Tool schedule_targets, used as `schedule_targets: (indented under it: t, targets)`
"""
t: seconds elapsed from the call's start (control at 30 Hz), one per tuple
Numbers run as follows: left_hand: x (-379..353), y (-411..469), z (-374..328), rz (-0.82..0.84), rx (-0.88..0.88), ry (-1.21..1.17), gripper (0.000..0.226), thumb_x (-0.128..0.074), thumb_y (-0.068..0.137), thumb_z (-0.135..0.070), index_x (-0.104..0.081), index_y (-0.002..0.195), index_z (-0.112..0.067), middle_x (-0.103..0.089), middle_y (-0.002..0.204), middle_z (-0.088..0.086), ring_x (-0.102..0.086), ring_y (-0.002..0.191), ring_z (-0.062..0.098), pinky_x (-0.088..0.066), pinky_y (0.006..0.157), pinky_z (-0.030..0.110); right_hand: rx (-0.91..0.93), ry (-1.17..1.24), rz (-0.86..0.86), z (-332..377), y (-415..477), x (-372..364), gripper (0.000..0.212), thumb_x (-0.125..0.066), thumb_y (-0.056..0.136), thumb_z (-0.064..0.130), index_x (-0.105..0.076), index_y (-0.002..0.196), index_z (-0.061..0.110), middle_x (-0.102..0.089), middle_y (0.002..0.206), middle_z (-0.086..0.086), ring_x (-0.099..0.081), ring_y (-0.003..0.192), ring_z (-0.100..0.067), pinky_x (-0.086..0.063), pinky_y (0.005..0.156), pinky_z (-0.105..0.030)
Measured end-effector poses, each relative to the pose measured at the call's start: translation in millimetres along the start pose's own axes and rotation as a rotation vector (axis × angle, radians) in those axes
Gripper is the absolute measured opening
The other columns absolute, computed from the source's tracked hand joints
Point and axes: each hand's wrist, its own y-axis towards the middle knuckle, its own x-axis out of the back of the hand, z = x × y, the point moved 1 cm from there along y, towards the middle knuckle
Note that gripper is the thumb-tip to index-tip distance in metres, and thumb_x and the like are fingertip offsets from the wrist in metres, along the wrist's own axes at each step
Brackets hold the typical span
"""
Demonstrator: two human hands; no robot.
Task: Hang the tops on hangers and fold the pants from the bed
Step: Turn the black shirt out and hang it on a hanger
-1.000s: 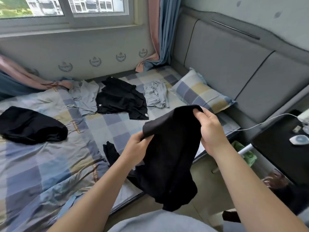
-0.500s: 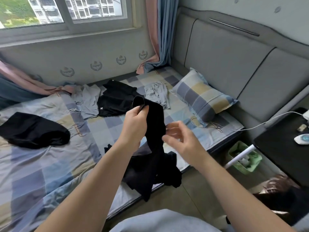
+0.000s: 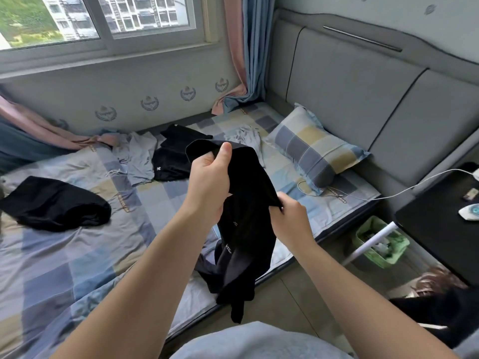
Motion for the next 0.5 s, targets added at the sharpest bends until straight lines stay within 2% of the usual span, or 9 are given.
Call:
schedule_targets:
  t: [0.07,0.1,0.17,0.23,0.27,0.37,0.43,0.5]
  targets:
    - [4.9,3.8,2.9,-0.032,-0.003,-0.002,0.036,-0.053,0.104,-0.032,-0.062,0.107,0.003,-0.062,0.104,0.014,-0.065,0.093,0.037,-0.051,0.093,0.064,0.007,-0.011,-0.004,-3.9,3.3,7.9,0.038,-0.046,0.104,0.021,-0.042,0.066,0.023,-0.046,0.050,0.011,-0.034,0.050,-0.012,-0.028,0.052,-0.031]
    - [8.4,7.4,4.8,-0.055,-0.001,-0.004,0.042,-0.053,0.104,-0.031,-0.061,0.102,0.010,-0.069,0.103,0.015,-0.070,0.094,0.038,-0.057,0.087,0.059,0.033,-0.015,-0.013,-3.1,4.5,13.8,0.039,-0.045,0.104,0.021,-0.044,0.066,0.026,-0.047,0.051,0.013,-0.036,0.051,-0.012,-0.030,0.053,-0.032]
    - [16.0,17.0,10.8,-0.085,0.016,0.000,0.038,-0.052,0.105,-0.031,-0.065,0.097,0.003,-0.076,0.101,0.013,-0.075,0.094,0.029,-0.062,0.076,0.045,0.124,-0.036,-0.036,4.6,6.0,27.6,0.035,-0.044,0.105,0.019,-0.055,0.073,0.028,-0.049,0.052,0.014,-0.040,0.052,-0.010,-0.033,0.055,-0.032]
    - [22.0,26.3,18.4,-0.087,0.060,0.021,0.034,-0.052,0.105,-0.034,-0.066,0.101,-0.003,-0.076,0.105,0.012,-0.074,0.097,0.026,-0.062,0.076,0.042,0.224,-0.055,-0.091,18.4,9.4,42.9,0.025,-0.046,0.105,0.017,-0.069,0.095,0.020,-0.052,0.057,0.016,-0.047,0.054,-0.005,-0.037,0.056,-0.027]
    - [23.5,29.2,22.6,-0.081,0.088,0.033,0.036,-0.050,0.105,-0.037,-0.066,0.105,-0.004,-0.075,0.107,0.012,-0.074,0.097,0.025,-0.062,0.078,0.043,0.266,-0.060,-0.118,26.5,12.0,50.2,0.024,-0.047,0.104,0.018,-0.069,0.097,0.018,-0.051,0.056,0.016,-0.046,0.053,-0.004,-0.036,0.056,-0.025]
    - [21.8,29.6,37.0,-0.005,0.169,0.096,0.038,-0.042,0.106,-0.045,-0.065,0.109,-0.014,-0.077,0.105,0.008,-0.076,0.093,0.023,-0.060,0.083,0.045,0.267,-0.024,-0.110,47.4,21.1,63.6,0.037,-0.047,0.105,0.026,-0.048,0.069,0.018,-0.040,0.052,0.010,-0.036,0.051,-0.009,-0.030,0.055,-0.031]
    - [14.7,23.1,44.5,0.085,0.193,0.165,0.036,-0.038,0.106,-0.049,-0.061,0.109,-0.022,-0.077,0.103,0.004,-0.076,0.091,0.021,-0.060,0.085,0.046,0.195,0.089,-0.076,56.2,27.1,66.1,0.041,-0.047,0.106,0.027,-0.043,0.069,0.008,-0.041,0.058,0.008,-0.036,0.057,-0.009,-0.032,0.059,-0.033]
    - [5.9,11.3,50.5,0.160,0.155,0.244,0.031,-0.040,0.105,-0.049,-0.059,0.109,-0.025,-0.078,0.099,0.002,-0.076,0.085,0.019,-0.060,0.081,0.041,0.112,0.254,-0.064,63.5,33.6,67.6,0.042,-0.046,0.106,0.028,-0.049,0.078,-0.003,-0.046,0.069,-0.006,-0.042,0.068,-0.019,-0.037,0.066,-0.035]
